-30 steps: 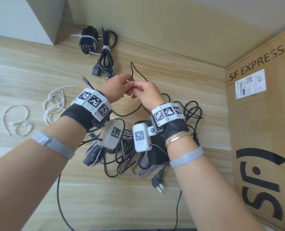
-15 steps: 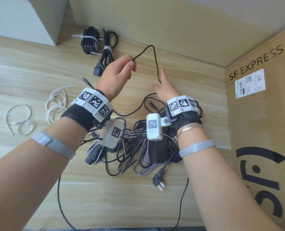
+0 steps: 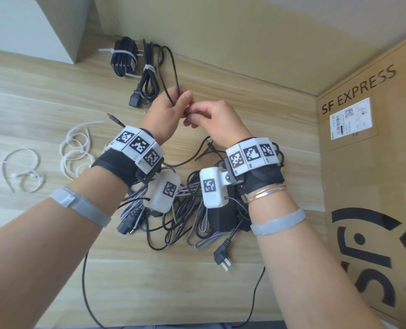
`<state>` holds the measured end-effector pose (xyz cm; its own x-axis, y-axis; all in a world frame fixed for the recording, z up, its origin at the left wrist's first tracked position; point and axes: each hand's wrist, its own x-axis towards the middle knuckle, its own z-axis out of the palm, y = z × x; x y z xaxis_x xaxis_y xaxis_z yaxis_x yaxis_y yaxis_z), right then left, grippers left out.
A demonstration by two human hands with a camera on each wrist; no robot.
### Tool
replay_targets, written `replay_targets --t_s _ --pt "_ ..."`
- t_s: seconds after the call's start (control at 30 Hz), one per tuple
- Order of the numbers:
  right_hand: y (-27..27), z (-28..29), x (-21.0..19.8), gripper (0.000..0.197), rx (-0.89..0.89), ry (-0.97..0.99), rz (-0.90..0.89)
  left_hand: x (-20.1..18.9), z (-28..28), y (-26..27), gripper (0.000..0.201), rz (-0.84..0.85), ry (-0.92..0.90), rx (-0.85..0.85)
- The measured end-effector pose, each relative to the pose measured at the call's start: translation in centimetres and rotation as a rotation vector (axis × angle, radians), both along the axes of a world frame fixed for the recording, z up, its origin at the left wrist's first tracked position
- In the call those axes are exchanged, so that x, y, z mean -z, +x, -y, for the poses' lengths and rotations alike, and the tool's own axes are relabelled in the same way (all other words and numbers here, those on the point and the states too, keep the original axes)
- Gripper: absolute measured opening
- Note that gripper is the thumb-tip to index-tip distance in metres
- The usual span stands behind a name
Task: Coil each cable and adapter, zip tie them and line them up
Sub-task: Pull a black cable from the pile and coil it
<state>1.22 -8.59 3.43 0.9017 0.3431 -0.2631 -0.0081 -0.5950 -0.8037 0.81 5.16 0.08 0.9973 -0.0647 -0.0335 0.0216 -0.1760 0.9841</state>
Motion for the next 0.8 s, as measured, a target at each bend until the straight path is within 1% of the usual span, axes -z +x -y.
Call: replay_targets --t_s 0.07,0.1,0.17,0.2,0.27,0.37,0.5,0.6,0.67,0.73,0.8 --pt "-0.1 0.1 0.1 0.006 0.009 -0.022 -0.015 -0.3 0.0 0.0 0.03 0.019 -0.021 -0.062" --pt "-0.2 0.2 0.3 0.006 0.016 -0.054 -0.014 -0.6 0.0 0.1 0.03 0.014 -0.083 -0.094" --pt "-0.4 0.7 0.8 0.008 0.02 -0.137 -0.009 -1.2 0.0 0.2 0.03 -0.049 -0.297 -0.142" --pt "-0.4 1.0 1.0 0.01 0.018 -0.18 -0.009 -1.5 -0.1 0.3 0.03 -0.079 -0.375 -0.164" --pt "-0.6 1.8 1.3 0.011 0.021 -0.245 -0.018 -1.9 -0.3 0.5 0.031 -0.107 -0.42 -0.212" --pt "-0.5 3.0 1.4 0.012 0.064 -0.285 -0.018 -1.9 -0.8 0.5 0.029 -0.12 -0.372 -0.237" --pt "-0.1 4.0 0.9 0.005 0.156 -0.259 0.02 -1.3 -1.2 0.4 0.02 -0.172 -0.293 -0.232" --pt "0.1 3.9 0.4 0.006 0.152 -0.218 0.058 -1.0 -1.1 0.2 0.023 -0.21 -0.222 -0.217" --pt "0.1 3.6 0.0 0.011 0.126 -0.188 0.087 -1.1 -0.9 0.1 0.026 -0.231 -0.184 -0.158" --pt "0.0 3.3 -0.4 0.019 0.091 -0.172 0.095 -1.3 -0.5 0.0 0.024 -0.241 -0.123 -0.052" --pt "-0.2 3.0 -0.9 0.03 0.082 -0.116 0.044 -1.5 0.1 -0.3 0.018 -0.238 -0.089 0.056"
